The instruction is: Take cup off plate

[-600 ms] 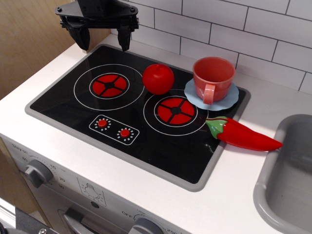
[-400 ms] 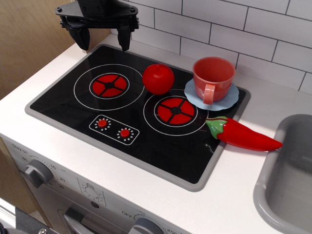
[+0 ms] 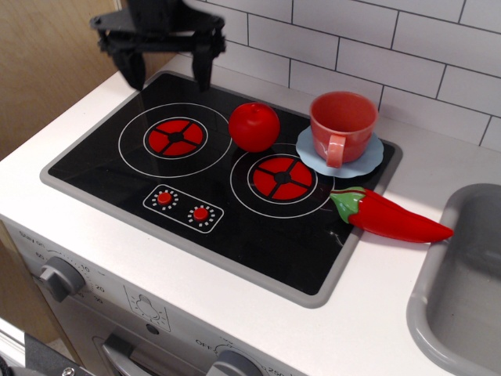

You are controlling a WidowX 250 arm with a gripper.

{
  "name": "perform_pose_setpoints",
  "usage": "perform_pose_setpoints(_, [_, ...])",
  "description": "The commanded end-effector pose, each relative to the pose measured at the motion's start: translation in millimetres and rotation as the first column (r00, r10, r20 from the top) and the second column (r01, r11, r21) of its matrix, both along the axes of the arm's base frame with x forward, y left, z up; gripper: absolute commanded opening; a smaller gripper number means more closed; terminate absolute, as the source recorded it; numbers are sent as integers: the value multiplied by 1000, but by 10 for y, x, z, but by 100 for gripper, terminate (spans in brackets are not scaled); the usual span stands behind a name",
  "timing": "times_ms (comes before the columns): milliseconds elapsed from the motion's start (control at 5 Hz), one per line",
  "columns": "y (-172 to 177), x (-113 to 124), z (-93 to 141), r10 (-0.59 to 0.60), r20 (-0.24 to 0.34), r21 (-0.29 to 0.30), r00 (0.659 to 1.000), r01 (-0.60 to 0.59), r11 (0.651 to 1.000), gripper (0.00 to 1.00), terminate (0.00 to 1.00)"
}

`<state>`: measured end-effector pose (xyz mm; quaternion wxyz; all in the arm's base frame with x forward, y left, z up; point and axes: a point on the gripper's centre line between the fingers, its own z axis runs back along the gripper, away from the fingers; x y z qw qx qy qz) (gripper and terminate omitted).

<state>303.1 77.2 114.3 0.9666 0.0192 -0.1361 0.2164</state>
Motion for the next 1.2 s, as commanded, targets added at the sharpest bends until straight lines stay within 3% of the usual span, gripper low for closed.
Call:
perform_pose_setpoints(0, [-315,16,302,-43,26,2,999,43,999,100,0])
perform_pose_setpoints(400, [-788,-77,170,-110,92,1,990,111,994,100,0])
perform_pose_setpoints(1000, [-1296,-23,-3,-113,57,-9,992,114,993,100,0])
